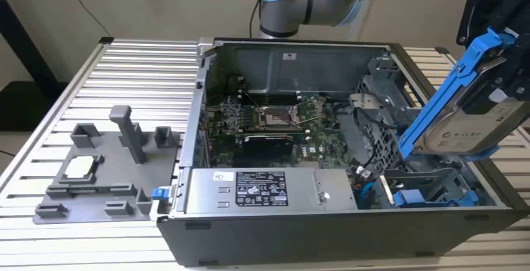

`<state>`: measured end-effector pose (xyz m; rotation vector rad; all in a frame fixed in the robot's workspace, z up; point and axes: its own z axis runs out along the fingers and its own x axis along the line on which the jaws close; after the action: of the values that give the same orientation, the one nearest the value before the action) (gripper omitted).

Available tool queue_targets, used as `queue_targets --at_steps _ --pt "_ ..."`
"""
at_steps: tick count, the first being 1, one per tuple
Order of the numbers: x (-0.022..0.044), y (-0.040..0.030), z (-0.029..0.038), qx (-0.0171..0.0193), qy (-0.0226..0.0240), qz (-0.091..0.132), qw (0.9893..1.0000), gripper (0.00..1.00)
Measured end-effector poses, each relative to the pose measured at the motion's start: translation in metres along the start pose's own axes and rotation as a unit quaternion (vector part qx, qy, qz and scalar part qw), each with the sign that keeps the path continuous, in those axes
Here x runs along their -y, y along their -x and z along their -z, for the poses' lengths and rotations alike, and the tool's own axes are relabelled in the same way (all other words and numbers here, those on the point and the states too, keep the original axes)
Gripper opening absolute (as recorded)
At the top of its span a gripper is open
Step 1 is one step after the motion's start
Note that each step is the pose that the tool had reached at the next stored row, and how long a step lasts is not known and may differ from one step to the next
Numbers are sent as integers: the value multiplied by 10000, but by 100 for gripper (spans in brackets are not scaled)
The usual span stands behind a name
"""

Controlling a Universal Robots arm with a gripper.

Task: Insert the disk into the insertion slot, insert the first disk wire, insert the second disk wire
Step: 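Insert the disk into the insertion slot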

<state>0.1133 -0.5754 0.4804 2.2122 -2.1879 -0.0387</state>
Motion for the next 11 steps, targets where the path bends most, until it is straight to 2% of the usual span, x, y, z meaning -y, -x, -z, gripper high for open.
queue_targets --at_steps 11 --pt "38 -2 -127 -7 -6 19 10000 33"
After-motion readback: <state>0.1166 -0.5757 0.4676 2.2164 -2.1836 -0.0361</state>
